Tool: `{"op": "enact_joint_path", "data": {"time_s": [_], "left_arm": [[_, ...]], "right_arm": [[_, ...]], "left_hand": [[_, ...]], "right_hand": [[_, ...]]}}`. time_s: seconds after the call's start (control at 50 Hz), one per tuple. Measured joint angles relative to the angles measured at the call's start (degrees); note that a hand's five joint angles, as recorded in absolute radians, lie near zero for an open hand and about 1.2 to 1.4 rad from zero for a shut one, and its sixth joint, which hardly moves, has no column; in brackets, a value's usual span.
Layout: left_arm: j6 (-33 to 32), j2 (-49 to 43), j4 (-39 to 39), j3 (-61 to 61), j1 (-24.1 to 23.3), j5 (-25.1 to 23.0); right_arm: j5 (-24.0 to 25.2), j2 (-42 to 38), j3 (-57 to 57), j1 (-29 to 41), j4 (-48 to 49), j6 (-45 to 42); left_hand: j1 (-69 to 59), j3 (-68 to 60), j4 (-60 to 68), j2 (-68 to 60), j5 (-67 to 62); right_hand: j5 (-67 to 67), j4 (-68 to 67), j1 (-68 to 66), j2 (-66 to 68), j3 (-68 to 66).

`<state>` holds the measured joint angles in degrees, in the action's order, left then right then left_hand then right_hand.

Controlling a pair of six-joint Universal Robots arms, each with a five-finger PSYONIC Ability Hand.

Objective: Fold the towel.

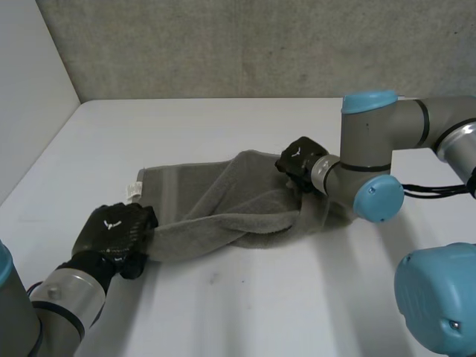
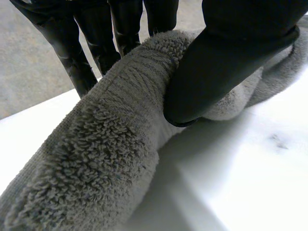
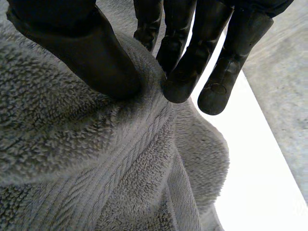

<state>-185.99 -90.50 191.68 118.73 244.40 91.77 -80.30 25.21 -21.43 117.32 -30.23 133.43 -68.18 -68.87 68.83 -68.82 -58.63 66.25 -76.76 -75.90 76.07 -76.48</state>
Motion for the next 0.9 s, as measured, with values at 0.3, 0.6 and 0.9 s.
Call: {"op": "enact_joint_path", "data": {"time_s": [0.3, 0.6, 0.9], "left_arm": [[0.1, 2.2, -0.8, -13.3, 3.7, -0.2], [0.8, 13.2, -9.6, -28.6, 3.6, -2.3], [0.4, -3.3, -10.0, -35.1, 4.3, -4.2]], "right_arm": [[2.0, 28.8, -9.0, -9.8, -0.1, 17.9], [9.4, 62.7, -31.8, -20.0, -0.1, 24.8], [13.8, 53.9, -36.6, -23.7, -0.8, 18.0]], "left_hand": [[0.0, -0.8, 0.9, -0.9, 0.0], [-0.1, -0.8, 0.9, -1.0, 0.0], [-0.2, -0.9, 1.0, -1.0, 0.0]], "right_hand": [[0.0, -0.1, -0.1, 0.0, 0.0], [0.0, -0.1, -0.3, 0.0, 0.0], [0.0, -0.1, -0.4, 0.0, 0.0]]}}
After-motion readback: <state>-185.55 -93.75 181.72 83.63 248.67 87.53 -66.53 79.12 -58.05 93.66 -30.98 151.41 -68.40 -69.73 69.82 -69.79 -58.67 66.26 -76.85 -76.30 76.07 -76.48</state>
